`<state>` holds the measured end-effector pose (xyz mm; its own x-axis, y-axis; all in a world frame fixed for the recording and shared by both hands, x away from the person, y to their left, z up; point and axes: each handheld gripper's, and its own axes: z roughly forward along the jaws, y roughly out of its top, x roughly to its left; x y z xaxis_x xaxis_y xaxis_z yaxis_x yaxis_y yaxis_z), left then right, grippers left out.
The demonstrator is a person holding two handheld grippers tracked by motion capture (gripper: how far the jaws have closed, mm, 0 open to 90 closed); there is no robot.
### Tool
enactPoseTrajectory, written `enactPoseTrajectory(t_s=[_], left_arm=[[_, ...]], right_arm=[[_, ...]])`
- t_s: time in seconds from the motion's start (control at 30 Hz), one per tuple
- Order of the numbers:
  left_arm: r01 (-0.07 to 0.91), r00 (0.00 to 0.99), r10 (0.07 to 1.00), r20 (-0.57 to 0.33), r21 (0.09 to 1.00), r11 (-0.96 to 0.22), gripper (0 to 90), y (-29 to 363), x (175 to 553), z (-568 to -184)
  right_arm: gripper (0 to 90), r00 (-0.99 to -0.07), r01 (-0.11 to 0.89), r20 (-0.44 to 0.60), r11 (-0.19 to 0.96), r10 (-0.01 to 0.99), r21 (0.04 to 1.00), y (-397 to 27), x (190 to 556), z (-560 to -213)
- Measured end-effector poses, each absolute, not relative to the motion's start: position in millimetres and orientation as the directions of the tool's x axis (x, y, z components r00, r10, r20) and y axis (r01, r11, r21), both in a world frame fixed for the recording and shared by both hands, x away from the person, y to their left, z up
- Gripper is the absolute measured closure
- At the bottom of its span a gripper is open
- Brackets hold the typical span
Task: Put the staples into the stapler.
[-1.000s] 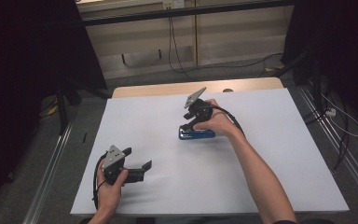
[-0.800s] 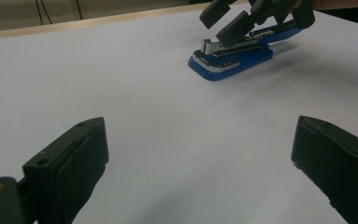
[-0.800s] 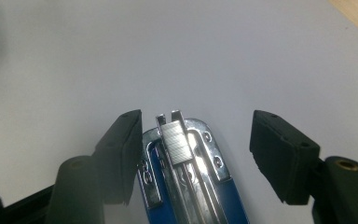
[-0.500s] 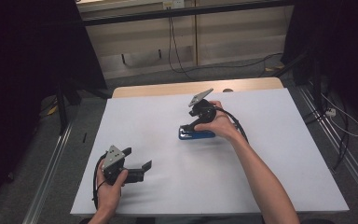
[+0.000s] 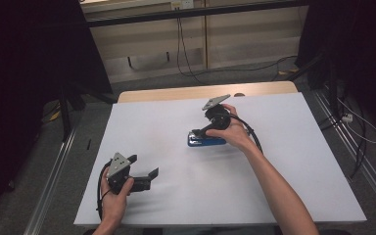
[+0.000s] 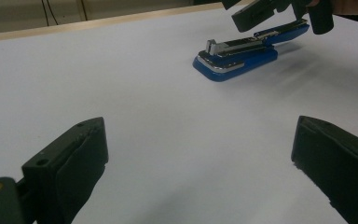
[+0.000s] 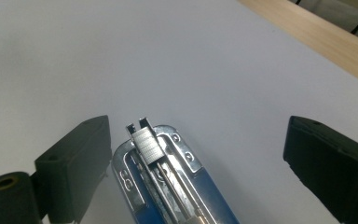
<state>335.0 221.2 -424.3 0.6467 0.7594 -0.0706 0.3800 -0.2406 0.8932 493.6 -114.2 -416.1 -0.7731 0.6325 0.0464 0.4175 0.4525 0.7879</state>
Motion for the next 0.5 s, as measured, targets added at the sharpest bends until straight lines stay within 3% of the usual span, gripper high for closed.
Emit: enactPoseTrajectory(t_s=[0.5], left_arm=[[0.380,0.649,0.758,-0.064,0.890,-0.251,3.9,221,335,-425]], right_arm=[[5.2,-0.673,0.431,0.041,0.346,0.738,0.833,-132,477,-410]])
